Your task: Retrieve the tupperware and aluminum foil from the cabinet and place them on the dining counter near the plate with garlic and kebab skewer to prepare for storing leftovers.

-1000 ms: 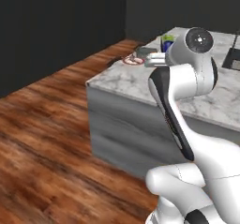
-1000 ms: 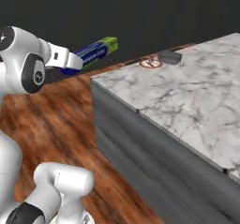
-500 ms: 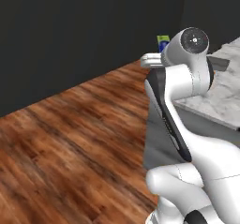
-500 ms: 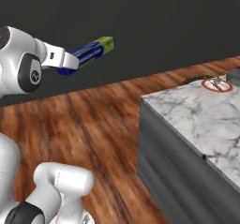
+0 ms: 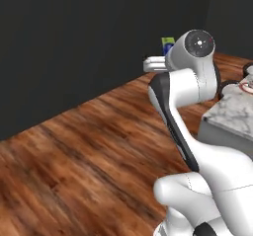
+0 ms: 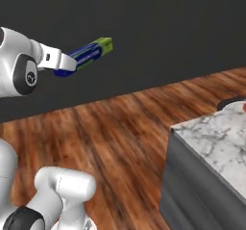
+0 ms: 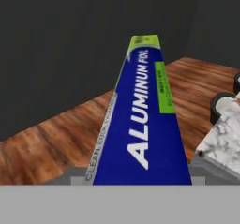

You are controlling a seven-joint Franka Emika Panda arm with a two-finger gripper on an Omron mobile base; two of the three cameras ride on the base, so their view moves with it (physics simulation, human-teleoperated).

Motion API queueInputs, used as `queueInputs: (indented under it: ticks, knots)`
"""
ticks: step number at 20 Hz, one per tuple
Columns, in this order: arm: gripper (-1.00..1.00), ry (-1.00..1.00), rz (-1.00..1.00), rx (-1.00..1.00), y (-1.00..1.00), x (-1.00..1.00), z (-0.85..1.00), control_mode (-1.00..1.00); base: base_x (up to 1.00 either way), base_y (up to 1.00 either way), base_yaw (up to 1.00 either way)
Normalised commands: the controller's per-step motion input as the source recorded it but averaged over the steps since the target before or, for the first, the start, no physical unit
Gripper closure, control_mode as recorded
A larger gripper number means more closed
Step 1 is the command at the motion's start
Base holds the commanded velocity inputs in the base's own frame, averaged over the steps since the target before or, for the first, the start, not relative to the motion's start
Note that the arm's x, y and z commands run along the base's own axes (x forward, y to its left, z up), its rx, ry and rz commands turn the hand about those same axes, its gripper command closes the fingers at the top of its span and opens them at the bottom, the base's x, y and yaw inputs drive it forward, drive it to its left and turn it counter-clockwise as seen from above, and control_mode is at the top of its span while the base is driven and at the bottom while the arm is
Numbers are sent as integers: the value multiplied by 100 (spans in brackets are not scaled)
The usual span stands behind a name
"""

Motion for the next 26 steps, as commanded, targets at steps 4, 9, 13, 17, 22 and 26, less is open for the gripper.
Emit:
queueInputs:
  ticks: [4,9,13,17,22,26]
  knots:
    - [100,0,0,0,0,0,0,100,100,33,-41]
    - [100,0,0,0,0,0,0,100,91,36,-56]
    - [100,0,0,0,0,0,0,100,58,27,-62]
    - [100,0,0,0,0,0,0,100,49,26,-64]
    - [100,0,0,0,0,0,0,100,50,35,-64]
    - [100,0,0,0,0,0,0,100,62,50,-60]
